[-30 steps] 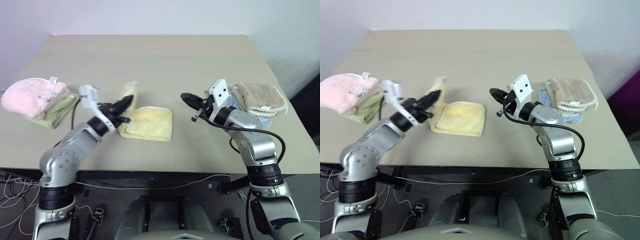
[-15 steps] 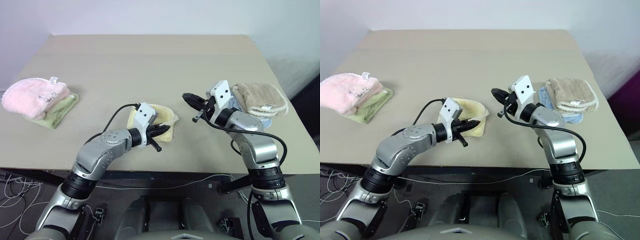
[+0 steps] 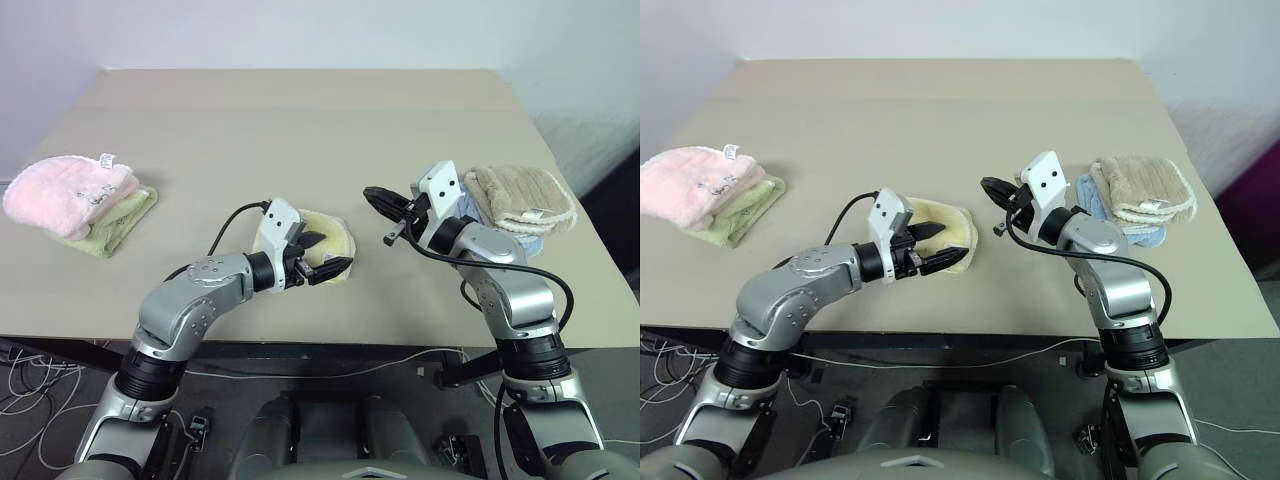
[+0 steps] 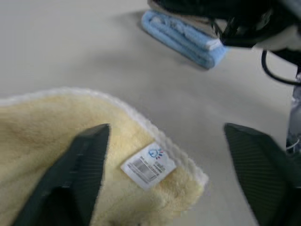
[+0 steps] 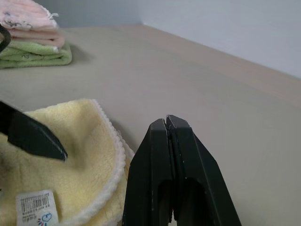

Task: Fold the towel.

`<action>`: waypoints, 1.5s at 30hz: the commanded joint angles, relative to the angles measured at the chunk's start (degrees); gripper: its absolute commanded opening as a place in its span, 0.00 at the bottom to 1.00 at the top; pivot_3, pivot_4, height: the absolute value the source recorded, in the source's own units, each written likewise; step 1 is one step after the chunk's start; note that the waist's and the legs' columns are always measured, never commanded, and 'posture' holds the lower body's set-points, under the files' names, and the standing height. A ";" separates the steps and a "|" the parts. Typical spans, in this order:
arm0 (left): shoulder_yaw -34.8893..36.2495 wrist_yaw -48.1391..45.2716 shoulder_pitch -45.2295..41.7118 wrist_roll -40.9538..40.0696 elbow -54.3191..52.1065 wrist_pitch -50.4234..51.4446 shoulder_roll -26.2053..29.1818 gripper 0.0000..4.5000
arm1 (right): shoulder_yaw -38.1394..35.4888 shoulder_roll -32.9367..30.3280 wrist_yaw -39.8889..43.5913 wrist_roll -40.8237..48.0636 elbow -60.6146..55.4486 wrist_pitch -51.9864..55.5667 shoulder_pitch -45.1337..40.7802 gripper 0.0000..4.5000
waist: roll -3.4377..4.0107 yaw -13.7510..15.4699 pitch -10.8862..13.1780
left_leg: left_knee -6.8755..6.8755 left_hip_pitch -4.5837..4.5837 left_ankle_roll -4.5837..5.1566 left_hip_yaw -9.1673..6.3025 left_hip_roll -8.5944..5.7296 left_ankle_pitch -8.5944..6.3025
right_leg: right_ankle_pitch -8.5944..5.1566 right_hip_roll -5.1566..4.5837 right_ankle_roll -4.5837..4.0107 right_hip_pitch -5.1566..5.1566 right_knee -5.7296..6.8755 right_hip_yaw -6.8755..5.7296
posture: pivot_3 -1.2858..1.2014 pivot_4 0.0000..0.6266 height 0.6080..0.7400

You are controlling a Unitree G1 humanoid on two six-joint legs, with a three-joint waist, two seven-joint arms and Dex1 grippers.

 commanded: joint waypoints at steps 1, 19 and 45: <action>7.29 0.46 0.47 -4.09 -3.11 1.22 1.00 0.90 | 0.59 0.16 0.77 0.37 -2.56 0.18 0.23 0.01 | 0.00 0.07 0.00 | 0.00 0.00 0.00 -0.01 0.01 0.00 | 0.00 -0.01 0.00 0.00 0.00 -0.01 | 0.52 0.24 1.00; -5.20 -4.26 2.50 20.89 12.00 -16.37 4.51 0.00 | 12.47 9.34 2.01 -4.60 11.45 -0.99 1.80 0.00 | 0.01 0.10 0.00 | 0.00 0.01 -0.01 0.00 -0.03 0.00 | 0.00 0.03 0.00 -0.02 0.01 -0.02 | 0.52 0.24 1.00; 14.64 -6.68 8.49 18.20 11.05 -25.47 8.39 0.00 | -5.53 5.92 1.59 14.20 0.05 20.72 4.14 0.60 | 0.00 0.14 -0.04 | 0.03 -0.03 -0.01 -0.03 0.00 0.00 | 0.01 -0.03 0.01 -0.06 0.09 -0.01 | 0.52 0.24 1.00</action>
